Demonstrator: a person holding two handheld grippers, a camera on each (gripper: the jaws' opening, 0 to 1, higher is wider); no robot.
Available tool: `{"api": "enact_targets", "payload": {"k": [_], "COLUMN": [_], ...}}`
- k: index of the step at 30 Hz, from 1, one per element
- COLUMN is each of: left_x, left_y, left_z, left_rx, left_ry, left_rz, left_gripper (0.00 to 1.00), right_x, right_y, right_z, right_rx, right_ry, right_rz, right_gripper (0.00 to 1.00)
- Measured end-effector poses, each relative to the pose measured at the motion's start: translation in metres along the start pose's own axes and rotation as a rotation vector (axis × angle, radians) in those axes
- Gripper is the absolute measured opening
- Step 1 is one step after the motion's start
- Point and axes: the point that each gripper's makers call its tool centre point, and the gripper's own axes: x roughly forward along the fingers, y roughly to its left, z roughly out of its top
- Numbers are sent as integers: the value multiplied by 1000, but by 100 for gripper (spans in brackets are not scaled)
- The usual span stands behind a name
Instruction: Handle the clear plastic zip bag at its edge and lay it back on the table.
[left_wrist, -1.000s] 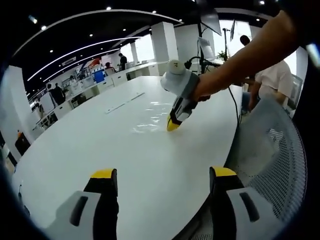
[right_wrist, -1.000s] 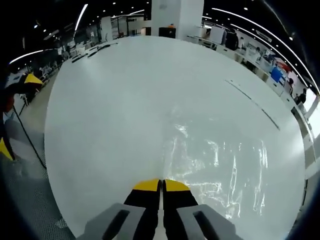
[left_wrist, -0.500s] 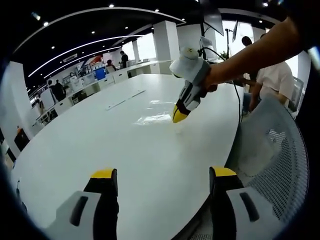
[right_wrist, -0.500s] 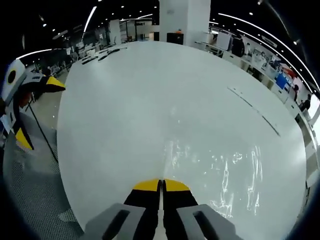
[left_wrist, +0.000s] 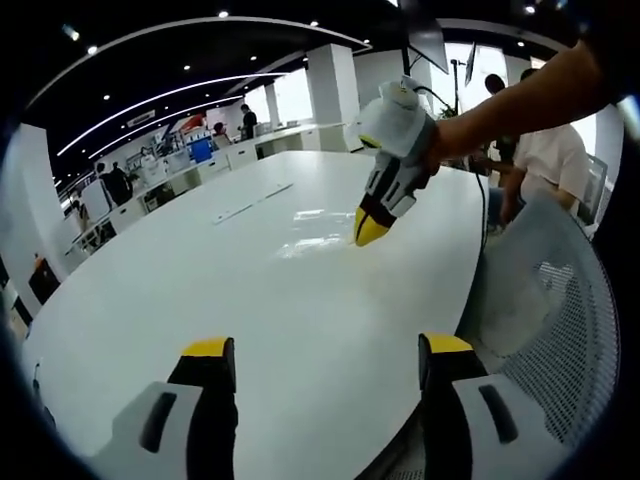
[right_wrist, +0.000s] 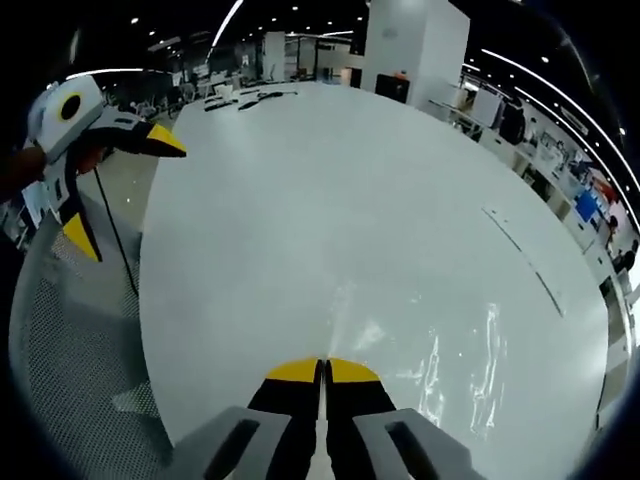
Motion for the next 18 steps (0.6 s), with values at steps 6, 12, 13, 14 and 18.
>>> {"api": "enact_targets", "payload": {"k": [6,12,13,14,18], "left_x": [1,4,4,5,7], "left_y": [1,4,3,3,3], "left_z": [-4,-7,-6,-6,-5], "left_rx": [4,5,6,10,18], "left_ry": [10,13,14,15,22], "left_rz": [-4,-8,-9,-12,-17], "left_gripper": [73,73,73,73,73], "right_x": [-9,-17,-17,-17,-18], "right_y": [3,10,9,10,10], "right_z": [1,3,3,4,5], "right_rx": [-49,-83,-84,-89,-130], "right_ry": [2,-14,-18,-20,-23], "right_rz": [5,30,34,37,41], "right_gripper": [0,0,0,0,0]}}
